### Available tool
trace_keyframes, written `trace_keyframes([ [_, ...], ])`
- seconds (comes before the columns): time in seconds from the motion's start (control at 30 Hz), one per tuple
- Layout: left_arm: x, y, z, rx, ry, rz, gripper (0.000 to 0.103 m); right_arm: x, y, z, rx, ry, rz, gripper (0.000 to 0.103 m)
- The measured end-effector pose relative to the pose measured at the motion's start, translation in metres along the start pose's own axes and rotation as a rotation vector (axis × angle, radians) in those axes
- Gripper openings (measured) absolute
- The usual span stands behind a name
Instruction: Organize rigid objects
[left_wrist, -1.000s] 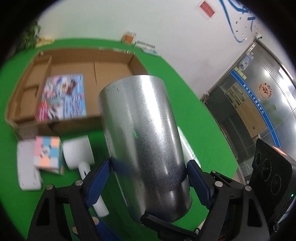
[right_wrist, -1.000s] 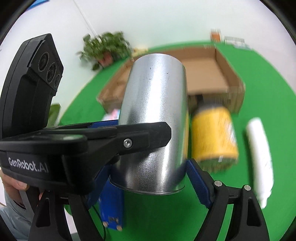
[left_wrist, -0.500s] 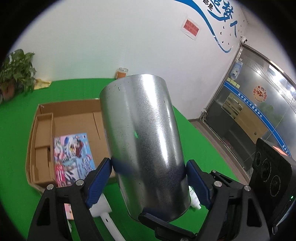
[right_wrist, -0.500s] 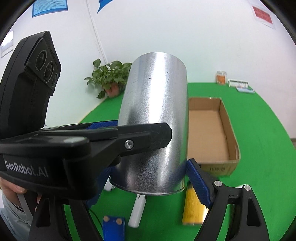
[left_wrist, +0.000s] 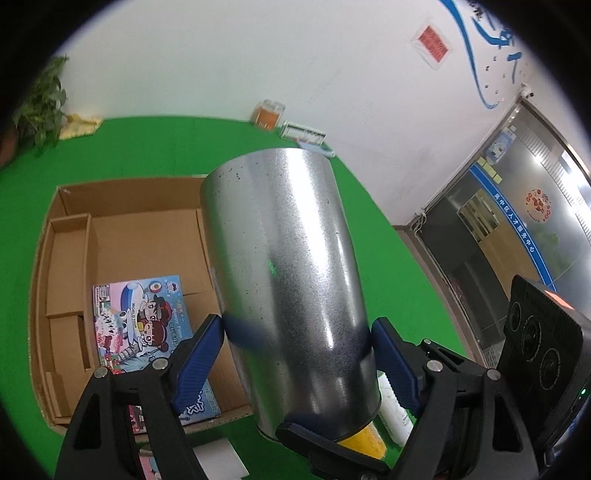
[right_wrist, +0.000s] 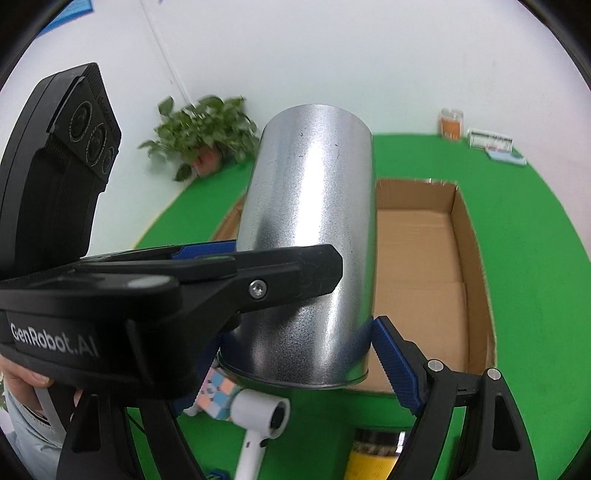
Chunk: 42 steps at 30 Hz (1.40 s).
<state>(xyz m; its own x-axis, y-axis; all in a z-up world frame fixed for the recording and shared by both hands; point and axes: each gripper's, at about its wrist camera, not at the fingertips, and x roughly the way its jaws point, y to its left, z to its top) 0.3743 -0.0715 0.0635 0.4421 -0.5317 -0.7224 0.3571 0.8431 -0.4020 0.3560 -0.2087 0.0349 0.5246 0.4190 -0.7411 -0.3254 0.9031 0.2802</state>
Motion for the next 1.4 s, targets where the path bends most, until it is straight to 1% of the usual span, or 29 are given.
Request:
trace_keyframes([
  [0.13,0.034,0.018,-0.003,-0.035,0.074,0.002,0.081,0.034,-0.014,-0.002,0.044,0.081,0.015,0.081],
  [0.27,0.062,0.034,-0.012,-0.081,0.152,-0.007,0.081,0.065,-0.025,-0.014,0.084,0.161,0.021,0.081],
  [0.37,0.078,0.046,-0.02,-0.122,0.201,-0.02,0.081,0.084,-0.031,-0.02,0.105,0.209,0.016,0.081],
  [0.43,0.086,0.052,-0.025,-0.132,0.224,-0.015,0.081,0.095,-0.035,-0.033,0.124,0.242,0.023,0.081],
  [0.5,0.093,0.056,-0.029,-0.141,0.247,-0.004,0.081,0.107,-0.041,-0.034,0.144,0.271,0.032,0.081],
  [0.53,0.096,0.058,-0.032,-0.146,0.26,0.003,0.081,0.112,-0.043,-0.042,0.154,0.288,0.034,0.081],
  [0.6,0.098,0.061,-0.034,-0.17,0.261,-0.012,0.082,0.115,-0.043,-0.04,0.145,0.286,0.012,0.081],
  [0.8,0.1,0.07,-0.031,-0.193,0.295,-0.021,0.081,0.119,-0.039,-0.04,0.157,0.33,-0.002,0.081],
  [0.87,0.097,0.072,-0.028,-0.187,0.288,-0.016,0.08,0.121,-0.036,-0.037,0.159,0.341,-0.011,0.082],
  [1.0,0.065,0.072,-0.028,-0.169,0.215,0.004,0.081,0.115,-0.032,-0.036,0.158,0.329,0.005,0.084],
  [1.03,0.051,0.07,-0.031,-0.154,0.183,0.008,0.081,0.109,-0.031,-0.037,0.153,0.315,0.008,0.084],
  [1.1,0.024,0.063,-0.038,-0.109,0.1,0.059,0.081,0.091,-0.028,-0.038,0.125,0.274,0.003,0.085],
  [1.13,0.006,0.057,-0.044,-0.069,0.043,0.104,0.081,0.072,-0.023,-0.039,0.094,0.222,-0.01,0.087],
  [1.17,-0.01,0.051,-0.051,-0.027,-0.011,0.141,0.081,0.057,-0.02,-0.041,0.072,0.175,-0.028,0.093],
  [1.2,-0.028,0.043,-0.059,0.016,-0.07,0.178,0.081,0.04,-0.017,-0.045,0.05,0.123,-0.046,0.096],
  [1.23,-0.047,0.033,-0.067,0.063,-0.139,0.231,0.082,0.014,-0.012,-0.051,0.02,0.035,-0.079,0.099],
  [1.3,-0.077,0.012,-0.086,0.139,-0.266,0.329,0.083,-0.018,-0.003,-0.064,-0.012,-0.076,-0.154,0.1],
  [1.33,-0.094,0.0,-0.101,0.18,-0.343,0.377,0.084,-0.036,0.002,-0.076,-0.03,-0.146,-0.205,0.103],
  [1.4,-0.113,-0.013,-0.118,0.206,-0.41,0.406,0.086,-0.052,0.01,-0.094,-0.043,-0.194,-0.242,0.102],
])
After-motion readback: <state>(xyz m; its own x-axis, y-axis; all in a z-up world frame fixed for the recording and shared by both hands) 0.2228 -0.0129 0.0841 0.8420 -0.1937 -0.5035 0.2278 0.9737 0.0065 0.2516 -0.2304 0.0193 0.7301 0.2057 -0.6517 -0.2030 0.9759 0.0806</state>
